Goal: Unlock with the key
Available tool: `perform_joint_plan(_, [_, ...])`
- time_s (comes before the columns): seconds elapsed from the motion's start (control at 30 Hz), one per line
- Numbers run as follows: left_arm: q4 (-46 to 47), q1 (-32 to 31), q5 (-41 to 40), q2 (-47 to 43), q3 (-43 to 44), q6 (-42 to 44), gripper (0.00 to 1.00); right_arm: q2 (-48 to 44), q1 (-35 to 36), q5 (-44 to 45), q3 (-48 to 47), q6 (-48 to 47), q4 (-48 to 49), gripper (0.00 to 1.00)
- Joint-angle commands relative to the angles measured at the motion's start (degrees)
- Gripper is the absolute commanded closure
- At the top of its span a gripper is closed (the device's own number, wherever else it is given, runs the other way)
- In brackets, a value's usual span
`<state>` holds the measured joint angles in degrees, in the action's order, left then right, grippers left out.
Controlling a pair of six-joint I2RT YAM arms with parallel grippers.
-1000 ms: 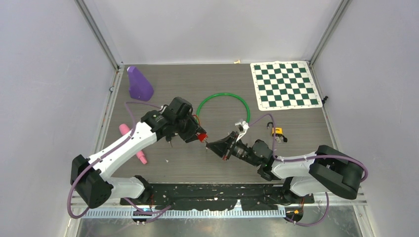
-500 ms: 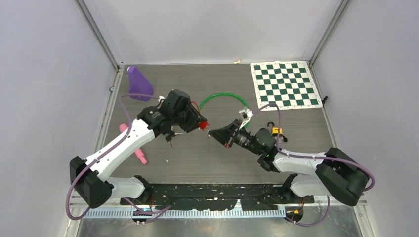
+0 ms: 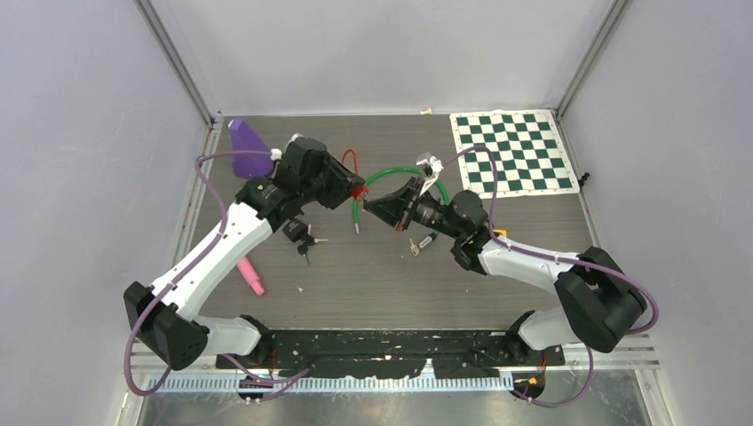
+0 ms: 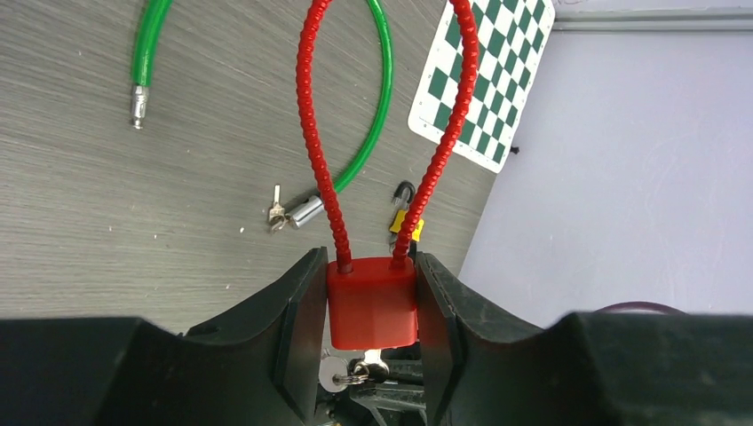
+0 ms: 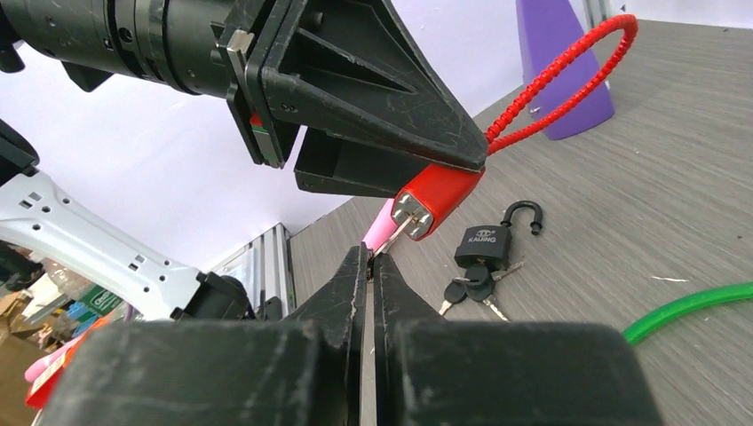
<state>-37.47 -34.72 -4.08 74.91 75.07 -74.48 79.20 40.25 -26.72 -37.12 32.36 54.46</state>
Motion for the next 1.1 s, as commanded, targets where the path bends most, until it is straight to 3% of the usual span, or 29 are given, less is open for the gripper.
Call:
perform_joint_plan(0.0, [7.1, -0.8, 0.5, -5.1, -3.3, -1.5, 1.0, 0.6, 0.6, -4.4, 0.0, 3.0, 4.4, 0.95])
perform_joint_plan(0.17, [11.7, -0.8, -1.5, -10.2, -10.0, -3.5, 1.0, -0.2, 0.6, -0.2, 2.8, 4.7, 3.8, 0.94])
perform_joint_plan(0.5, [14.1, -0.9, -1.5, -12.5, -13.3, -3.5, 1.0, 0.5, 0.7, -2.1, 2.9, 11.5, 8.4, 0.95])
perform_joint_plan(0.7, [15.4, -0.9, -2.2, -14.6, -14.3, -2.9, 1.0, -1.4, 0.4, -0.2, 3.6, 12.1, 5.9, 0.95])
perform_joint_plan(0.9, [14.5, -0.9, -4.3, -15.5, -14.0, -1.6, 1.0, -1.4, 0.5, -3.4, 1.6, 10.0, 1.9, 0.95])
perform_joint_plan(0.97, [12.8, -0.8, -5.5, -15.6, -13.4, -1.3, 1.0, -2.9, 1.3, -2.4, 0.9, 4.8, -2.6, 0.95])
perform_joint_plan(1.07, [10.1, -0.9, -6.9, -15.3, -12.0, -0.7, 1.0, -6.0, 3.6, 2.2, -1.2, -4.8, -16.8, 0.94])
